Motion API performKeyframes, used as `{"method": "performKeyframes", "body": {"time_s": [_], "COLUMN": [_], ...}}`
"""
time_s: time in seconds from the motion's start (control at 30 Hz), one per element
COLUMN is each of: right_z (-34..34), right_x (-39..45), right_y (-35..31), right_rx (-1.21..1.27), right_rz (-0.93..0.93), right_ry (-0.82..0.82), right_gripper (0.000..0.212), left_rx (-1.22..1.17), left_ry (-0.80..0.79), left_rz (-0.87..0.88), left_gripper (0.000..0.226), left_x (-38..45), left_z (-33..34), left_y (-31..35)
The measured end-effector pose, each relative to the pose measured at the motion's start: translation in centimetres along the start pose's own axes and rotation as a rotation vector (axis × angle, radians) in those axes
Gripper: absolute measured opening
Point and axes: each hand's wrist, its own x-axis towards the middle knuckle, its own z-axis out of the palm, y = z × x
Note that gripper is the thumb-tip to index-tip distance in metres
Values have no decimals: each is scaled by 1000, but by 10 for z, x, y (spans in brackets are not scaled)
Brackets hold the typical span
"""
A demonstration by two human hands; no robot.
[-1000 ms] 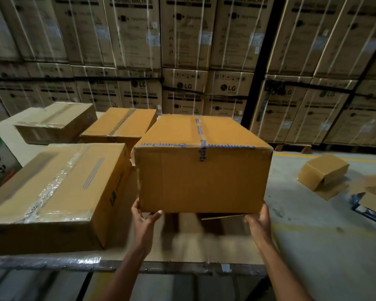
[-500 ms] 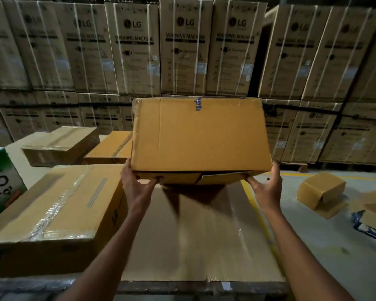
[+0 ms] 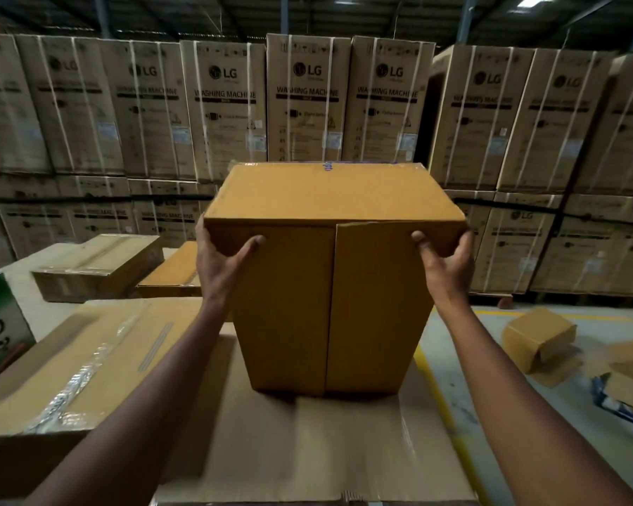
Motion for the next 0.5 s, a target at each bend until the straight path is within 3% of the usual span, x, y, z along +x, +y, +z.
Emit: {"method": "performKeyframes", "body": {"time_s": [0.2,0.5], "right_z": [1,8], "right_x": [13,17], "right_y": [1,54], "right_rx": [-50,-17], "right_rz": [19,142], "right_ry": [-7,-240], "right_gripper": [73,100], "left_rx": [31,86], "left_ry": [-14,-113], "left_rz": [17,-30], "left_gripper": [102,121], "left_x": [17,34], "left_z": [9,25], "left_y": [-4,-47]}}
